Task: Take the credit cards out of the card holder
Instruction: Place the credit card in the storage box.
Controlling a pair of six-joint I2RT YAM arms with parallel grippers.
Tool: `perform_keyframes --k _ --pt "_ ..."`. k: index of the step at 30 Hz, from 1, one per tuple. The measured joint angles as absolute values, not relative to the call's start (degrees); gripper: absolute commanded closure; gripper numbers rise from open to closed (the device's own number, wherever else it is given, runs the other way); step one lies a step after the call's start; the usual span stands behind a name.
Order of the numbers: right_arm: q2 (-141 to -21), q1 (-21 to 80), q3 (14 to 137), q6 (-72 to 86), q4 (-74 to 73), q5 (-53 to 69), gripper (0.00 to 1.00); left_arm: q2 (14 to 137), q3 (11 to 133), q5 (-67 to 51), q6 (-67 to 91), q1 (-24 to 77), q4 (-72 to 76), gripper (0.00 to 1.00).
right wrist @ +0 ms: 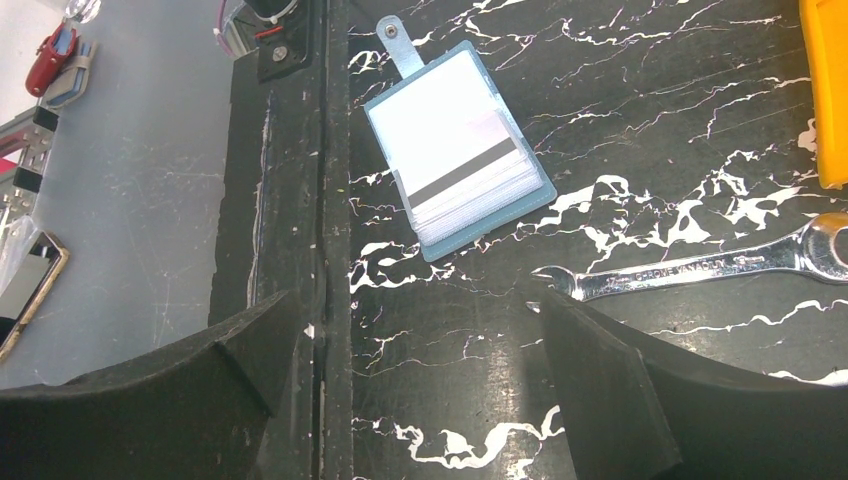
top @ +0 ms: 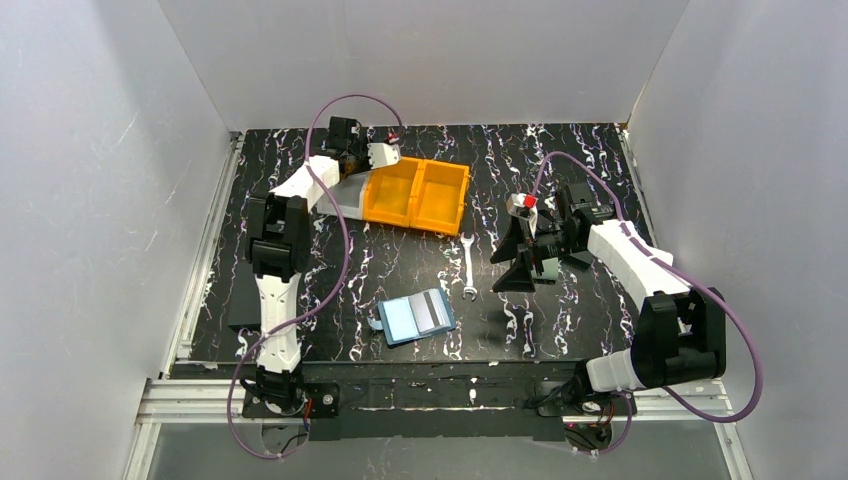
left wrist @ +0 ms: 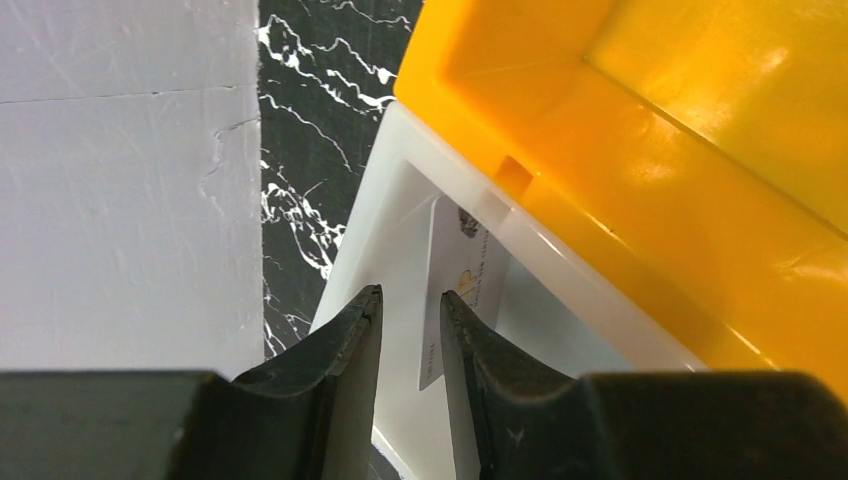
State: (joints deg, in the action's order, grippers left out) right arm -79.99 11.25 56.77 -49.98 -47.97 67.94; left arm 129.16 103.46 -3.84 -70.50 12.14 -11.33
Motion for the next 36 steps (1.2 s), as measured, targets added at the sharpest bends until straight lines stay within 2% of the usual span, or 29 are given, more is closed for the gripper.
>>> perform_keyframes --k 8,20,30,34,36 --pt "-80.0 11.2 56.8 -50.2 -48.0 67.9 0.02 128.6 102.6 -3.3 -70.5 12.4 -9.3 0.74" --pt "-80.0 11.2 56.8 -51.2 -48.3 68.2 0.02 128.6 102.5 0.4 -69.8 13.1 -6.7 0.89" --pt "-80.0 11.2 56.8 -51.7 -49.3 68.4 0.02 128.6 102.5 3.1 -65.6 14.1 -3.9 0.87" --pt "-80.0 11.2 56.8 -51.9 -49.5 68.4 0.02 128.2 102.5 2.6 -60.6 14.1 -5.1 0.98" --pt "-80.0 11.2 56.8 -52.0 -49.6 68.4 0.02 127.3 102.4 1.3 -58.6 14.1 -7.6 1.0"
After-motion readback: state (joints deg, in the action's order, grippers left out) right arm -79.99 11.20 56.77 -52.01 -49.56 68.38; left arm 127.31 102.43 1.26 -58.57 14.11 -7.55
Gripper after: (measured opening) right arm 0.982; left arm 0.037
